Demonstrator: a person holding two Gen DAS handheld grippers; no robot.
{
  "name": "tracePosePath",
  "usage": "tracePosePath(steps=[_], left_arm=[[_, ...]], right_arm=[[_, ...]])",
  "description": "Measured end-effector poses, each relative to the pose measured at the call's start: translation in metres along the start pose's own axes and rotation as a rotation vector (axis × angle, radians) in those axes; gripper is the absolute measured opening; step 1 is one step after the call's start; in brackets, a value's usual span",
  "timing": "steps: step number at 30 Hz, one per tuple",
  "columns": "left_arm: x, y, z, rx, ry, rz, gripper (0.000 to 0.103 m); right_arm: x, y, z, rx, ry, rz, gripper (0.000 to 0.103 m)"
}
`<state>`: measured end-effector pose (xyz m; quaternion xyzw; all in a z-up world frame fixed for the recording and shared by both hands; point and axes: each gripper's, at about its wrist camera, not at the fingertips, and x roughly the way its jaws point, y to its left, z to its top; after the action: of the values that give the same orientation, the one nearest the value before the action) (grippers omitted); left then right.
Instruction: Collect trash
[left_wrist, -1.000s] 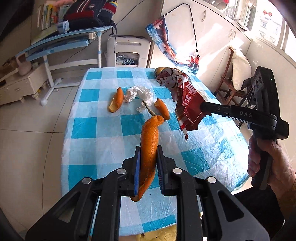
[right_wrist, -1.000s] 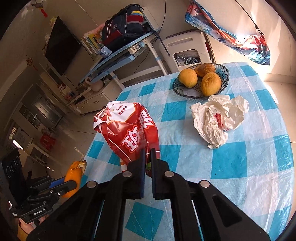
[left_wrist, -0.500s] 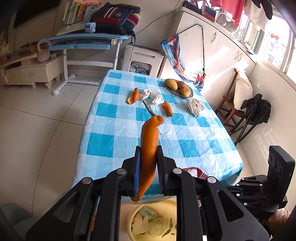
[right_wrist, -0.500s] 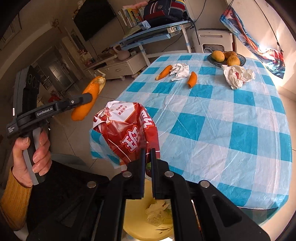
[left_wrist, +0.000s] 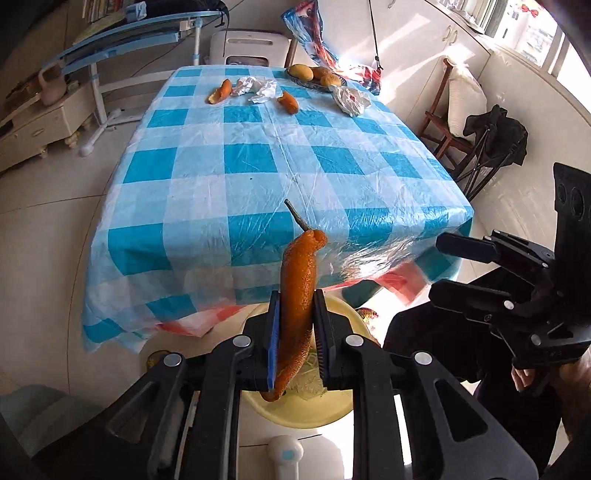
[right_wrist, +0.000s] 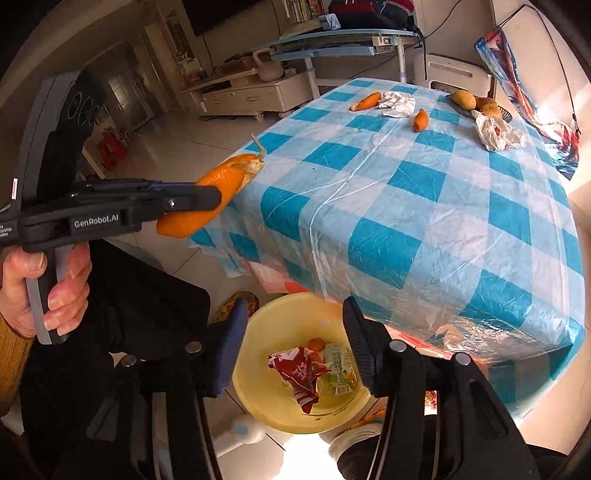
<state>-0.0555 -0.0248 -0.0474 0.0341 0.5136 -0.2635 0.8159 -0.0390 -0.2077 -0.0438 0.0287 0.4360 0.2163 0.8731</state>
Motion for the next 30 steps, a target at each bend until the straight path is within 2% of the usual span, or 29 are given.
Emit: tracePosePath(steps=[2, 4, 6, 9, 11, 15, 18, 22, 30], left_arm=[[0.016, -0.012, -0.013, 0.054, 0.080, 0.027, 0.022], [0.020, -0.020, -0.021, 0.098, 0.107, 0.052, 0.038], [0.009, -0.024, -0.024, 0.109, 0.058, 0.086, 0.063], [-0.017, -0.016, -0.017, 0.066, -0.076, 0.163, 0.077], [-0.036, -0.007, -0.010, 0.009, -0.192, 0.247, 0.083], [-0.065, 0.012, 0.002, -0.124, -0.398, 0.456, 0.091], [-0.076, 0.023, 0.005, -0.212, -0.473, 0.492, 0.093], [-0.082, 0.027, 0.006, -0.248, -0.504, 0.502, 0.094], [-0.078, 0.013, 0.003, -0.179, -0.500, 0.527, 0.095]], right_arm=[[-0.016, -0.008, 0.005, 0.056, -0.099, 0.010, 0.064], [-0.026, -0.014, 0.007, 0.105, -0.168, 0.016, 0.064], [-0.032, -0.018, 0.010, 0.143, -0.221, 0.002, 0.064], [-0.040, -0.015, 0.012, 0.154, -0.295, -0.043, 0.070], [-0.046, -0.013, 0.014, 0.145, -0.338, -0.085, 0.074], [-0.053, -0.015, 0.013, 0.149, -0.391, -0.142, 0.079], [-0.057, -0.018, 0.012, 0.161, -0.419, -0.166, 0.082], [-0.056, -0.021, 0.009, 0.168, -0.417, -0.183, 0.085], [-0.045, -0.009, 0.008, 0.100, -0.374, -0.220, 0.085]])
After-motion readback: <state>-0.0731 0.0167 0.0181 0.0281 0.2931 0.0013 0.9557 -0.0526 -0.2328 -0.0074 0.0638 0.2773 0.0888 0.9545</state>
